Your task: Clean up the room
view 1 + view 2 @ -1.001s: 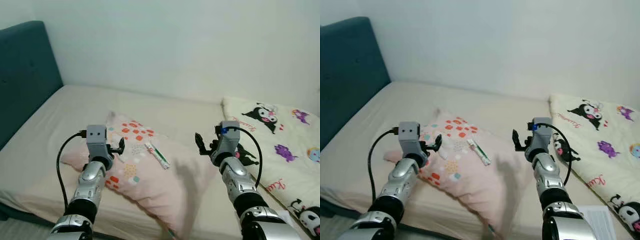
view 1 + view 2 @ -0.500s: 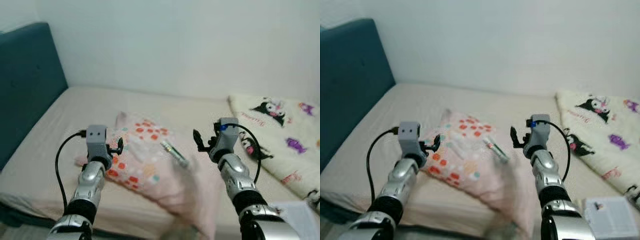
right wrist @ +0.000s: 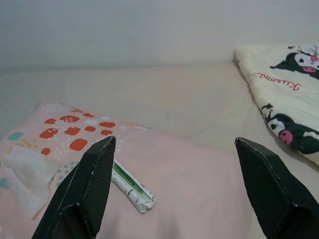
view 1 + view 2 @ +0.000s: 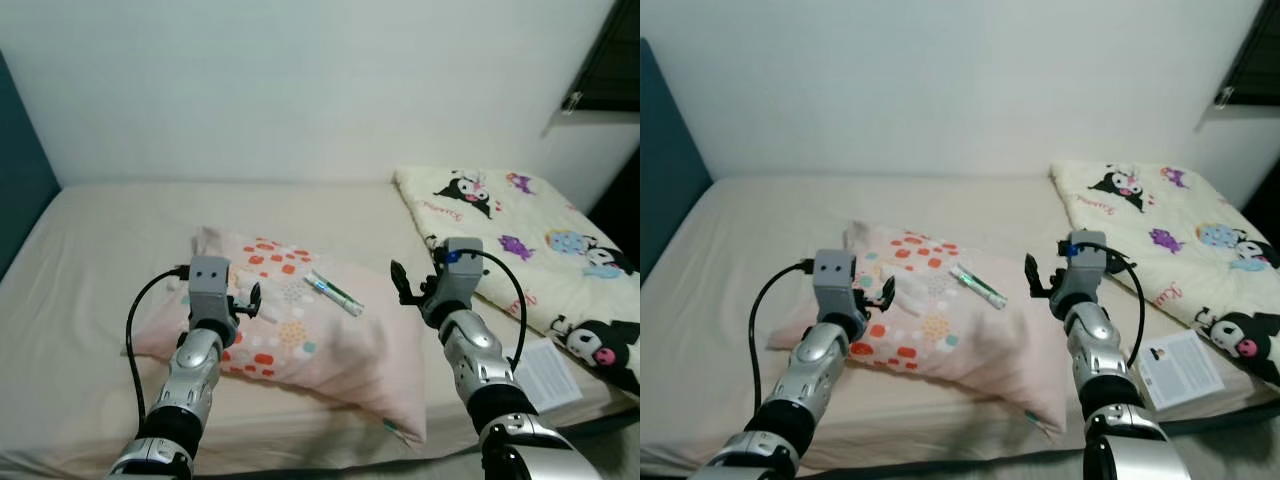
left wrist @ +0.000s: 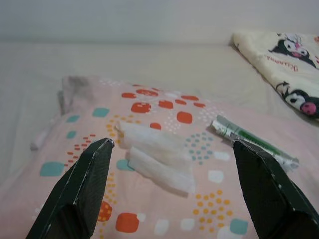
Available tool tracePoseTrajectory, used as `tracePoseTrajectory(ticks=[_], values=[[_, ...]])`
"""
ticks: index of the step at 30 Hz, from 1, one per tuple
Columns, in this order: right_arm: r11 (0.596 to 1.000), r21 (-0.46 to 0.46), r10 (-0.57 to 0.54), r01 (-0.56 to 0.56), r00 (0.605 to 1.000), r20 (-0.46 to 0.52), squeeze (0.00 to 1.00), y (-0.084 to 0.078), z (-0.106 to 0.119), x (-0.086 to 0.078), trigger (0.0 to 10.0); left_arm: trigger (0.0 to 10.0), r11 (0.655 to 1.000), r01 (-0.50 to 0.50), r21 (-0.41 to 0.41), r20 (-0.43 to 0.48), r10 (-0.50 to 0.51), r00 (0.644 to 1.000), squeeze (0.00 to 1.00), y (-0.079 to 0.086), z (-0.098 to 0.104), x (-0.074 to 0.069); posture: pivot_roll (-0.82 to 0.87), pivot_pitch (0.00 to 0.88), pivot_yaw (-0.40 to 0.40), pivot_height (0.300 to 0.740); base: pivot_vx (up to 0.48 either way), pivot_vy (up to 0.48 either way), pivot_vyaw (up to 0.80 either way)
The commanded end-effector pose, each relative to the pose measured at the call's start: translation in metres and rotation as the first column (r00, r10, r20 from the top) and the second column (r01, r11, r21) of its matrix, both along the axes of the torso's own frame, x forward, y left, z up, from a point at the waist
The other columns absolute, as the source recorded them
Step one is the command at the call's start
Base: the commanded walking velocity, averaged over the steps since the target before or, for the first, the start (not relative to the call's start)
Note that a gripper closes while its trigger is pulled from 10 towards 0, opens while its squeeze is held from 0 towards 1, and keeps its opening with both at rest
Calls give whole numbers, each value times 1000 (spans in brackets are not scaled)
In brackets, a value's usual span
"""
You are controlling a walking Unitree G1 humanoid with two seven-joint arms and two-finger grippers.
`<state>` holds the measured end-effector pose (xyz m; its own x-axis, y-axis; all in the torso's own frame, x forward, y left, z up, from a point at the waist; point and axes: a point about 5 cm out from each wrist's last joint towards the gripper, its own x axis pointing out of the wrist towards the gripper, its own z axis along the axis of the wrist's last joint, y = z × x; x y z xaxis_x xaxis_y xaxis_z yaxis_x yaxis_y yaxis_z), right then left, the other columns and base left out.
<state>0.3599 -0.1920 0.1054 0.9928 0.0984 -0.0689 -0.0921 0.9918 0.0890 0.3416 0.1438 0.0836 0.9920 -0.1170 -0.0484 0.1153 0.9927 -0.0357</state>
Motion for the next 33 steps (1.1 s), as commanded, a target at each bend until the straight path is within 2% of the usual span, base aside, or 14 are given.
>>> tracePoseTrajectory(ticks=[1,5,12,15,19,22,33], values=[[1000,15,-14,13,1000,18,0,-2,4,1,10000,10000,1000,8,0,-7,-8,1000,0,-5,-5,-4,-61,0,-56,740,0,-480,0],[1000,16,-13,13,1000,18,0,-2,4,1,10000,10000,1000,7,-1,-6,-7,1000,0,-5,-5,-4,-61,0,-56,740,0,-480,0],[998,-12,67,-67,998,-8,0,11,-4,-3,10000,10000,999,-36,14,-11,36,999,0,3,-5,-4,-65,0,-52,740,0,0,0],[984,-60,164,-167,985,-49,0,26,-15,-9,10000,10000,998,-60,24,-16,60,998,0,9,-8,-7,-64,0,-51,740,286,0,0],[979,-63,189,-193,980,-61,0,30,-18,-11,10000,10000,997,-67,30,-19,68,998,0,12,-10,-8,-64,0,-52,740,312,0,0],[964,-79,247,-254,965,-85,0,39,-25,-16,10000,10000,996,-77,46,-24,79,997,0,16,-13,-11,-66,0,-53,740,331,0,0],[947,-109,292,-302,951,-102,0,44,-28,-20,10000,10000,995,-85,59,-19,86,996,0,20,-11,-9,-72,0,-57,740,332,0,0]])
